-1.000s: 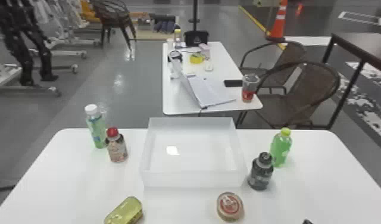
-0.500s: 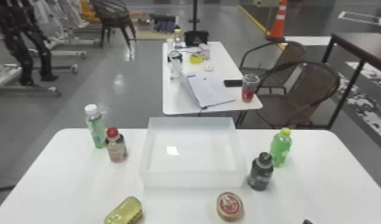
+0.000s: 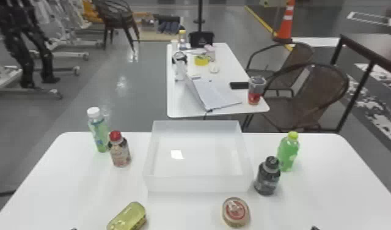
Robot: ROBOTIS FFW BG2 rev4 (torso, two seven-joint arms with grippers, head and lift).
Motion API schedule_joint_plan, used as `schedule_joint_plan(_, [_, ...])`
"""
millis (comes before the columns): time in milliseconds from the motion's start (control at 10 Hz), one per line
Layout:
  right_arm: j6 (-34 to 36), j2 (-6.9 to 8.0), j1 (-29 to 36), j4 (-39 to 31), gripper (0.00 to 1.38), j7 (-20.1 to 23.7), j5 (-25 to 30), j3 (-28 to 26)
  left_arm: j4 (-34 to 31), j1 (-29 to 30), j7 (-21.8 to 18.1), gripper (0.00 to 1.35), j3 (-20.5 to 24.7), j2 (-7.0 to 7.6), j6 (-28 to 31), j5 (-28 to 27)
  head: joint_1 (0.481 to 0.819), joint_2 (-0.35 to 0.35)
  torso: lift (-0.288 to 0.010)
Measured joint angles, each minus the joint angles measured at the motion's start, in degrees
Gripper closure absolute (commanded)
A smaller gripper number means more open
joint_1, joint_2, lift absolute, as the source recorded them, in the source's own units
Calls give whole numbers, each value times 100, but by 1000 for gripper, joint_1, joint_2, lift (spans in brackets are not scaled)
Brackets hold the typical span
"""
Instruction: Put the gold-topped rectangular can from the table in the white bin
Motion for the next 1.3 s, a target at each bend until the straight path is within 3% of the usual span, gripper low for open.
schedule_joint_plan(300, [5, 32, 11, 16, 125, 7, 10, -2, -58, -141, -315, 121, -205, 501, 414, 78, 549, 0, -100])
schedule_joint_plan(400, [5, 57, 11, 27, 124, 9, 18, -4, -92, -188, -395, 121, -258, 608, 533, 15, 549, 0, -100])
schedule_joint_plan(1000, [-3, 147, -50, 97, 124, 125, 54, -17, -226, -507, -737, 125, -353, 768, 1137, -212, 549, 0, -100])
schedule_joint_plan(1300, [-3, 147, -113, 126, 124, 588, 330, -405, -133, -691, -1026, 127, -552, 993, 1569, -89, 549, 0, -100])
